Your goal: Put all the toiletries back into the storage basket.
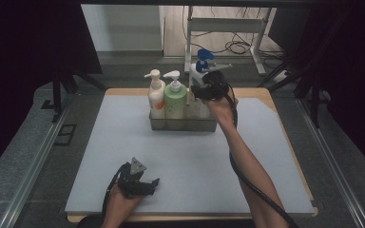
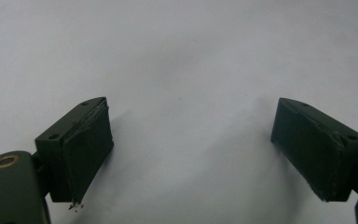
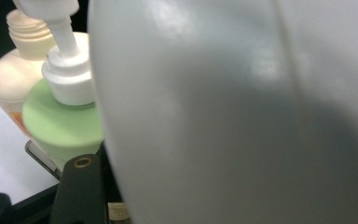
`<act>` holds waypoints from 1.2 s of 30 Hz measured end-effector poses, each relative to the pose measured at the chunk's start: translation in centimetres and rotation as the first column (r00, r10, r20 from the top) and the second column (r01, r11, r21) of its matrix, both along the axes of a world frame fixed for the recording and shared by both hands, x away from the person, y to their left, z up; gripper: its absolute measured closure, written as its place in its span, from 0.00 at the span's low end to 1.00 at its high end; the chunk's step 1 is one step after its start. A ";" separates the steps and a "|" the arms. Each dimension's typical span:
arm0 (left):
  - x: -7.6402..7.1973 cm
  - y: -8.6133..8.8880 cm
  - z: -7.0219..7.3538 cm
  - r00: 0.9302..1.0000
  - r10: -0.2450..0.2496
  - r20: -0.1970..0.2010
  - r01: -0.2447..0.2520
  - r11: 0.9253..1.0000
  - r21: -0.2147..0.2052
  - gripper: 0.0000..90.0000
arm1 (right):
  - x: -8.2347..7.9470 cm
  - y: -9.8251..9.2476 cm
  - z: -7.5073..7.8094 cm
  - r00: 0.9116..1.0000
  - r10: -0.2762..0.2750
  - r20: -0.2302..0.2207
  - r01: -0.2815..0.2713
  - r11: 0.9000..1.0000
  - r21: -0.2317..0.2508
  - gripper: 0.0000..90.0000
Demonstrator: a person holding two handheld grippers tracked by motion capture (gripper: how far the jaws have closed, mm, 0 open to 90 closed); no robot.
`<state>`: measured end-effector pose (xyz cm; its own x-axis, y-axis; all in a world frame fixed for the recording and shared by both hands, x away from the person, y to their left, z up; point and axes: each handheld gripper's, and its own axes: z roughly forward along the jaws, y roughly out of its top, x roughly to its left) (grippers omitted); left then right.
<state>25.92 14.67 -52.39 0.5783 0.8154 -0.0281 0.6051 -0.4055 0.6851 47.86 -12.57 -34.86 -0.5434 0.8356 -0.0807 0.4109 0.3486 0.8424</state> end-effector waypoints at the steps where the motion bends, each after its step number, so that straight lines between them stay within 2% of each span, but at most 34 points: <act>1: 0.0 0.0 0.0 1.000 0.000 0.000 0.000 1.000 0.000 0.13 | 0.0 0.0 -0.1 1.000 -0.002 -0.003 0.002 1.000 -0.002 0.42; 36: 0.0 0.0 0.0 1.000 0.000 -0.003 0.000 1.000 0.000 0.13 | 0.8 -0.7 -4.9 0.995 -0.016 -0.102 0.014 1.000 -0.018 0.42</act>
<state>25.90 14.68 -52.39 0.5781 0.8154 -0.0294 0.6070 -0.4057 0.6833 48.69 -13.30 -39.80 -0.5373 0.8424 -0.0405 0.4993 0.3564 0.7897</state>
